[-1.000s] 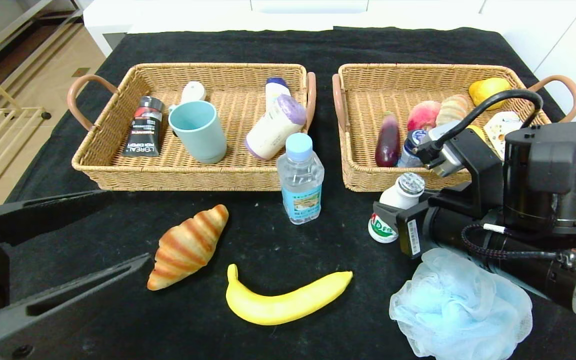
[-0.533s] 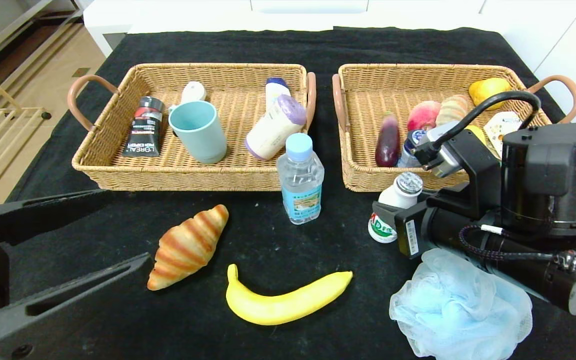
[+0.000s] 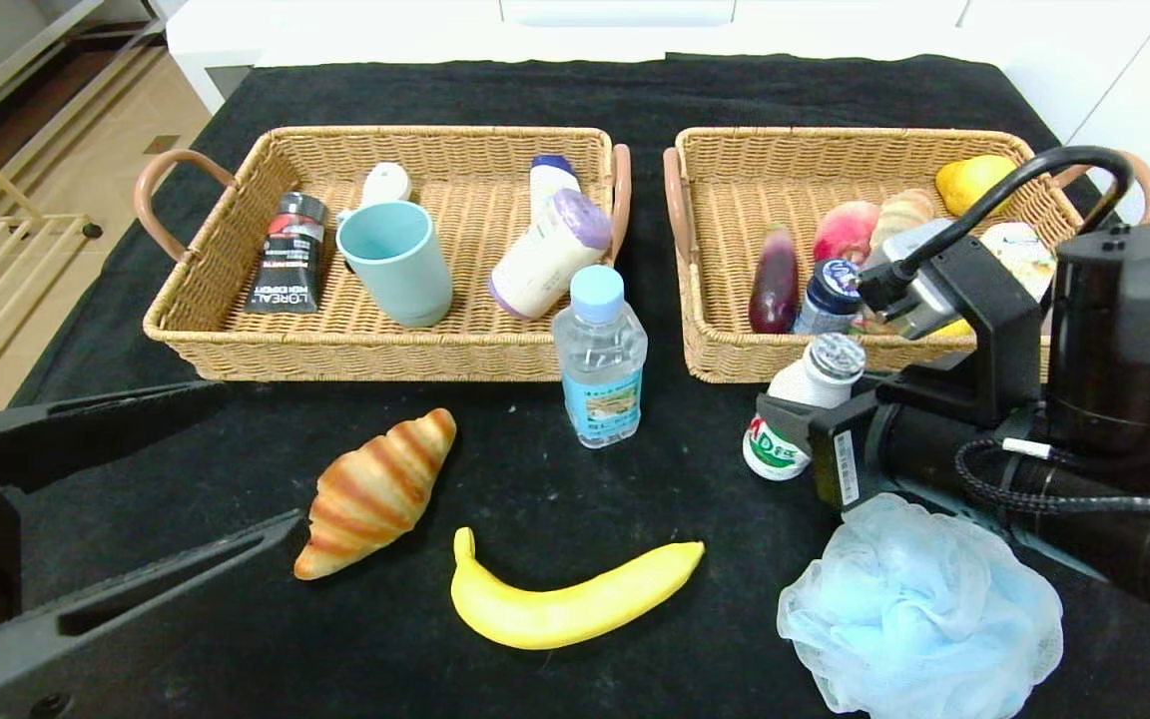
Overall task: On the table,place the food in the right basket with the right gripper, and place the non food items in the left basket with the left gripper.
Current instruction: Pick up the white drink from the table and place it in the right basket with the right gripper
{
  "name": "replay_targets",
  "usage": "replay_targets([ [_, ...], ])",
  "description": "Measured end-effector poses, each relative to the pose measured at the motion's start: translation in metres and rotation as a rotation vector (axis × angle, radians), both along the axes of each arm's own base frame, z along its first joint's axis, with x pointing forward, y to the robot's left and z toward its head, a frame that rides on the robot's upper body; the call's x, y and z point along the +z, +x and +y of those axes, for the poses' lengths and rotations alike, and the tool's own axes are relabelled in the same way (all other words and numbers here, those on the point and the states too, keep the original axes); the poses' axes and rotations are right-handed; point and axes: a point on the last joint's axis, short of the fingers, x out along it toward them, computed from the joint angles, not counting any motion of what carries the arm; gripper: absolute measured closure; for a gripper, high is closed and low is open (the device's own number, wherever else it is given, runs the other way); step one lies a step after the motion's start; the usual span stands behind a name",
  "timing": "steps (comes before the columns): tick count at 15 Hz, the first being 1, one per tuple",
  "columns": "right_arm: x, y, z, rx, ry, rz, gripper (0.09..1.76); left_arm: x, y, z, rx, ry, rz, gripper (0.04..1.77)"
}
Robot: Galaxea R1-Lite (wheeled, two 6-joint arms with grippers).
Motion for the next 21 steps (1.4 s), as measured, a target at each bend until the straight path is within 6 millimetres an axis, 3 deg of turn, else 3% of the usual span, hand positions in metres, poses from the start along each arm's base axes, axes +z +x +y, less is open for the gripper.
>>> replay_targets([
  [5,0.031,-0.017,-0.013,0.008,0.018,-0.016,0.97,-0.001,0.001,-0.001,0.000,0.005,0.006,0.09],
  [10,0.064,-0.017,-0.011,0.010,0.100,-0.102,0.98,-0.001,0.001,-0.001,0.000,0.005,0.006,0.09],
  [17,0.093,0.019,0.013,-0.013,0.154,-0.171,0.98,-0.001,0.001,-0.001,0.002,0.001,-0.001,0.09],
  [21,0.098,0.055,0.024,-0.061,0.166,-0.199,0.98,0.001,0.002,0.000,0.012,-0.003,-0.008,0.09],
])
